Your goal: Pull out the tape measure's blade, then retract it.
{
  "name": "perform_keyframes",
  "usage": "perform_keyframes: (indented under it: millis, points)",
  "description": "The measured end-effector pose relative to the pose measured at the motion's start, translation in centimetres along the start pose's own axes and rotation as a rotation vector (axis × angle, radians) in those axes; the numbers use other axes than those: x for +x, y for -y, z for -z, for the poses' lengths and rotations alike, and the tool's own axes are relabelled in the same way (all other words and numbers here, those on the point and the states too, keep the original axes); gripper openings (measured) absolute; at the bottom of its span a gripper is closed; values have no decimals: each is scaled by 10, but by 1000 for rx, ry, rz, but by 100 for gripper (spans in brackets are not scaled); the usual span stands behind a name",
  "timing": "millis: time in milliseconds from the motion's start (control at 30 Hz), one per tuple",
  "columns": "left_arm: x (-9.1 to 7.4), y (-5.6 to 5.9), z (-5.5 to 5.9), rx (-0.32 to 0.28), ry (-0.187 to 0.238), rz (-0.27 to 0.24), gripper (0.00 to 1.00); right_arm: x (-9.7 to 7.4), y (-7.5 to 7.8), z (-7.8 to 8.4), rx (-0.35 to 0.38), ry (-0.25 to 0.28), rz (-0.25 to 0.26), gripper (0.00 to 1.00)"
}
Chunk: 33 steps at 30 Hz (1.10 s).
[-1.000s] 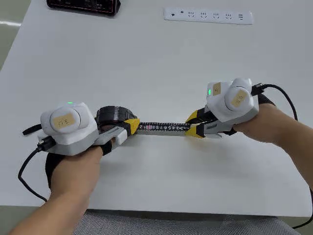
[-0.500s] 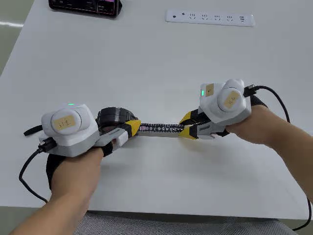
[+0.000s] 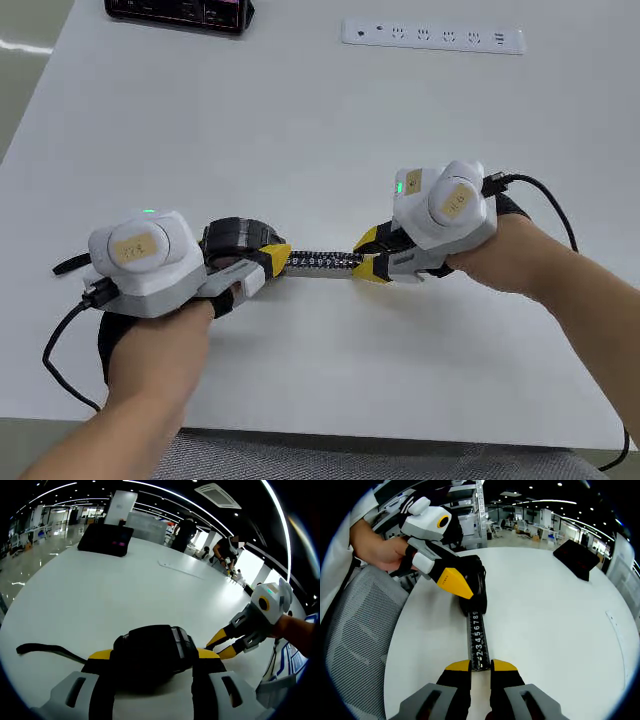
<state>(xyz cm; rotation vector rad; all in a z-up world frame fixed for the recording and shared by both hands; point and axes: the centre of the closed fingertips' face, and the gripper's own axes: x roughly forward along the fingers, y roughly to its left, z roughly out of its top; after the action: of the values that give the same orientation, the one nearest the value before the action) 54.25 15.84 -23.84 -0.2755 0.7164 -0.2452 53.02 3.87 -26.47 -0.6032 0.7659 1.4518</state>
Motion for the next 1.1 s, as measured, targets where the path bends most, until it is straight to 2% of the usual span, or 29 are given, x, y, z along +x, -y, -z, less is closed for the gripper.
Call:
perform_keyframes:
  millis: [1100]
  points:
    - [0,0,0,-6,3,4,57,26,-4,-32,8,48,-14,10]
